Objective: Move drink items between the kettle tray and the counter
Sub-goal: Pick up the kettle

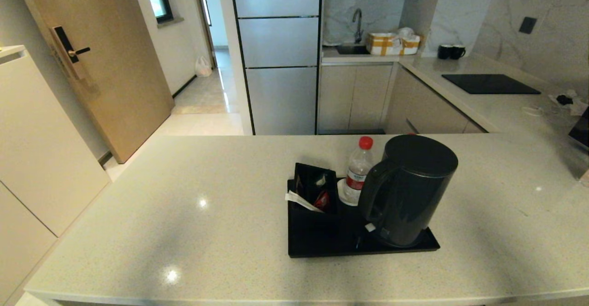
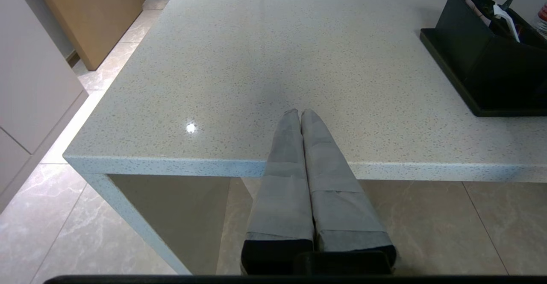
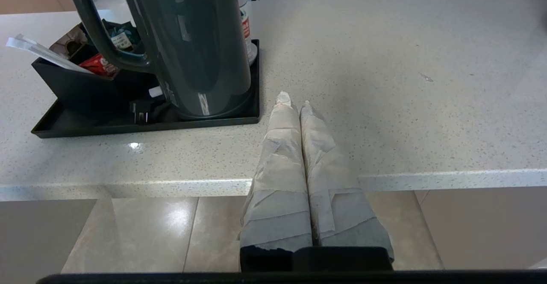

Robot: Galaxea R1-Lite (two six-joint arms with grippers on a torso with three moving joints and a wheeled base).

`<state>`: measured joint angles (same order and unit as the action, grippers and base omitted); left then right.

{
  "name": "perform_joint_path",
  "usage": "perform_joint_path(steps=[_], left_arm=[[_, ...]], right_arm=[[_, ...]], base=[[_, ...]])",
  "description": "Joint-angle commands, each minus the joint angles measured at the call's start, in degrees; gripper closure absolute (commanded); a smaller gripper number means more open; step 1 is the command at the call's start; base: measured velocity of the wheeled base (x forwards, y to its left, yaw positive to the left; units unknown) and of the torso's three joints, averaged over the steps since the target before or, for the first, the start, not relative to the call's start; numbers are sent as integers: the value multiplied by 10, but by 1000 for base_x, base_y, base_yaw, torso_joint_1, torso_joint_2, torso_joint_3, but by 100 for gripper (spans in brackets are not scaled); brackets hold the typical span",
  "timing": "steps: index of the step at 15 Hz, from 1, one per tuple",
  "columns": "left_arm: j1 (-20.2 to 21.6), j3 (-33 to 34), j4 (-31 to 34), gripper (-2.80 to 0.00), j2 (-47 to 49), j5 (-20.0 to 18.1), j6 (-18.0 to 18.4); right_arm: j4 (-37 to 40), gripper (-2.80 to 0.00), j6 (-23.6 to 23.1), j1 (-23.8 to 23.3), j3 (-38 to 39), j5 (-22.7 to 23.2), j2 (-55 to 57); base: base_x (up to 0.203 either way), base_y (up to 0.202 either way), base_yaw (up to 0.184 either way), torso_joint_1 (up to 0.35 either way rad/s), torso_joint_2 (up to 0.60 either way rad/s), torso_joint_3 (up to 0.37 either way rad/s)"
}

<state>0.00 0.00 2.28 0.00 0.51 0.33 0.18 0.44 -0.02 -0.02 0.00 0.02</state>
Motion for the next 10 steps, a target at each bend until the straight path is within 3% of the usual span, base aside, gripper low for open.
perform_joint_path(steps=[1,10], left_arm=[[0,0,0,0,0,0,0],[0,0,0,0,0,-1,-2]], right_arm=[[0,0,0,0,0,0,0],[0,0,-1,0,0,0,0]], base=[[0,0,0,0,0,0],[0,0,0,0,0,0]])
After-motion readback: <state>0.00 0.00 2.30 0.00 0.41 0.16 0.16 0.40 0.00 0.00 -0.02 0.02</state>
